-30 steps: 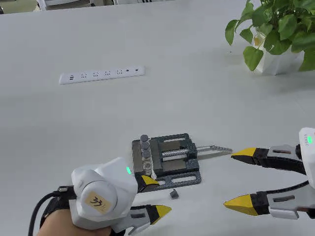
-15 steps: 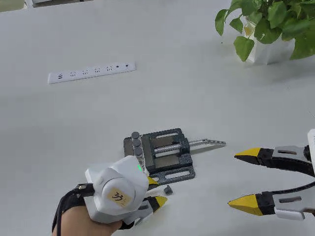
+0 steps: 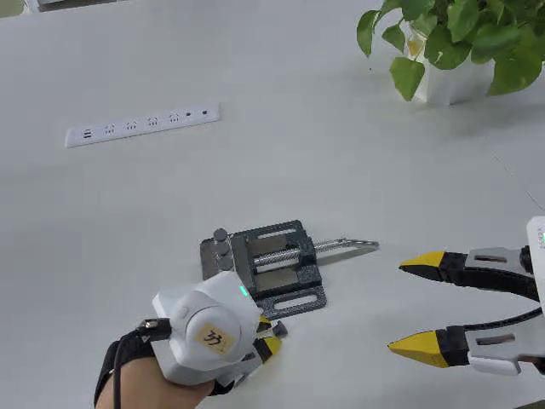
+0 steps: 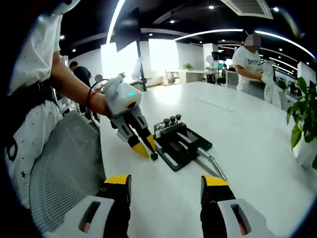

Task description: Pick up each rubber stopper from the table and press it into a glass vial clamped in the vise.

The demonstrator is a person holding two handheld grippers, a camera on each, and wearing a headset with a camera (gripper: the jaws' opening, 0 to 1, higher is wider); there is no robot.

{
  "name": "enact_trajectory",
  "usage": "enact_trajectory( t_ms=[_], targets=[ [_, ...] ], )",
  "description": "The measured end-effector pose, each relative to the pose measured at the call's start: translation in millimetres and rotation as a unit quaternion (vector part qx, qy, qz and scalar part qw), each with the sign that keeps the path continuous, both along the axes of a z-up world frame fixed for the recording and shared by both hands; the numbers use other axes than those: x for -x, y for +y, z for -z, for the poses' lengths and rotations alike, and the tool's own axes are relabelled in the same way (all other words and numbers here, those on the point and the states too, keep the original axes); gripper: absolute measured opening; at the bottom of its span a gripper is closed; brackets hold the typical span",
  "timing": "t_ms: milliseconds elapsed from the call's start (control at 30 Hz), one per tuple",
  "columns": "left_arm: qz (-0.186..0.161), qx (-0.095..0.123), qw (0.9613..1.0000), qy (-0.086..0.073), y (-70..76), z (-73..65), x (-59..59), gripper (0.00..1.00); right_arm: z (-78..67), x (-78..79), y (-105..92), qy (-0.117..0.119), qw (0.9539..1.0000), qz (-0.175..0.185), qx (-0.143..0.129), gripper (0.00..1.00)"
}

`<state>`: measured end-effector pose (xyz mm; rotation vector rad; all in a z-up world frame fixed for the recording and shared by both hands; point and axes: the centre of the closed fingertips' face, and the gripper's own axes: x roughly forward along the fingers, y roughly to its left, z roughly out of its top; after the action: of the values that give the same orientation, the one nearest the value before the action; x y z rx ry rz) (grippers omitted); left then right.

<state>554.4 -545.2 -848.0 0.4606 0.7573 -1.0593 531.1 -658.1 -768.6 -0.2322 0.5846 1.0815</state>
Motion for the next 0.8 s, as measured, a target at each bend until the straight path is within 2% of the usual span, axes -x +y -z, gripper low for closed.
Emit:
enact_trajectory(
  t_ms=[300, 800],
  targets=[
    [0.002, -0.001, 1.0000, 0.004, -3.8, 2.3, 0.0, 0.07, 1.0, 0.2, -2.4, 0.003, 1.0000, 0.005, -0.001, 0.52],
    [0.003, -0.002, 1.0000, 0.007, -1.7, 5.2, -0.3, 0.05, -0.2, -1.7, -2.1, 0.001, 1.0000, 0.006, -0.003, 0.51]
  ],
)
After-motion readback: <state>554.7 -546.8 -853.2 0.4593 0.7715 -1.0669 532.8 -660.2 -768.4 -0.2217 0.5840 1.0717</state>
